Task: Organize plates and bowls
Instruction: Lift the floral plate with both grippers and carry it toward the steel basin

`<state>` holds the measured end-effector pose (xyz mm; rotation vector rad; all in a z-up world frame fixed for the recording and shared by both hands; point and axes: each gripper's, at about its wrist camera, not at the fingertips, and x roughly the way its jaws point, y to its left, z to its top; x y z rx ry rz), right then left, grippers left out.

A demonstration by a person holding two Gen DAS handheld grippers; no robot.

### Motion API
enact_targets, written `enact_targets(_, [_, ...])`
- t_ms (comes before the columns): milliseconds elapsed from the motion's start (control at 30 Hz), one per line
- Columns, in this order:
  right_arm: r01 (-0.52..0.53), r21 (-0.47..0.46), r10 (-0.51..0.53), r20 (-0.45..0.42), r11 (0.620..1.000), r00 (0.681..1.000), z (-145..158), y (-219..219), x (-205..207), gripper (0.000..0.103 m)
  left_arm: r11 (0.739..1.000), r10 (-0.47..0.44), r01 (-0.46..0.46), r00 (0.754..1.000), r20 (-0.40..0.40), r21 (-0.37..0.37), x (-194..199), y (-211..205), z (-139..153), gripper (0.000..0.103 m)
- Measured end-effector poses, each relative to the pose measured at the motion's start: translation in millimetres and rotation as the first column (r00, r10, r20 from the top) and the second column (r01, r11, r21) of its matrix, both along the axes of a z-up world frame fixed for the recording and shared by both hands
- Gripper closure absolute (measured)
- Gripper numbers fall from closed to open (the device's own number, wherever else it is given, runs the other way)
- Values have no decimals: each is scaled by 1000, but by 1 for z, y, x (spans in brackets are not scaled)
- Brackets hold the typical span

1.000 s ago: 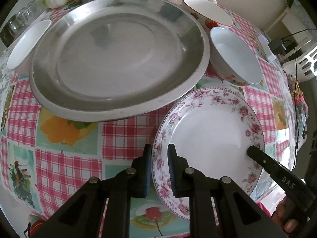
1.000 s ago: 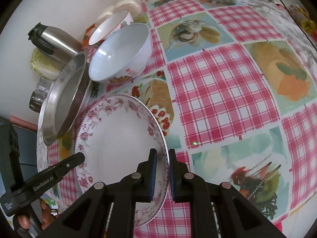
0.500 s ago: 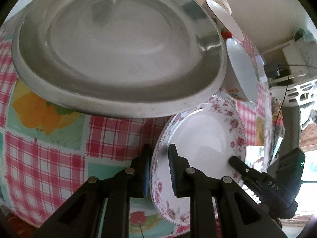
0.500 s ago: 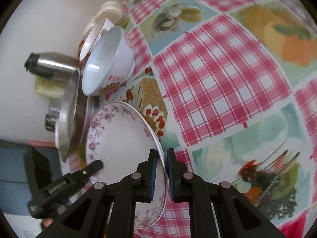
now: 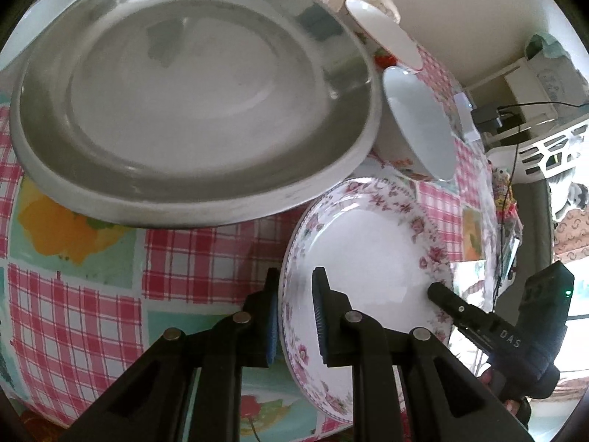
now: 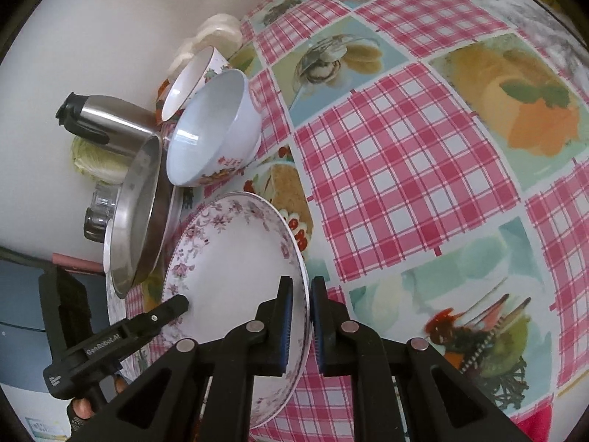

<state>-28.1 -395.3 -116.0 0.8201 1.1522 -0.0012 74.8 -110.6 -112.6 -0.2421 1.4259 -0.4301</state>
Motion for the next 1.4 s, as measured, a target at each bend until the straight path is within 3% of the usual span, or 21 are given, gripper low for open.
enact_targets(267, [-6,-23,7,19,1000,1000,11,-4,-8,92,1000,-19,19,1000,8,-11,-2,-3,12,85])
enact_targets(867, [10,-78,1,145,997,989,55,-9,-23,92,997,-54,61,986,157,-45,-9,2,60,85])
enact_targets(1400, [-34,-107,57,224,994,973,91,13,31,92,982,95,-66,983,159,-179,40,25,69,85])
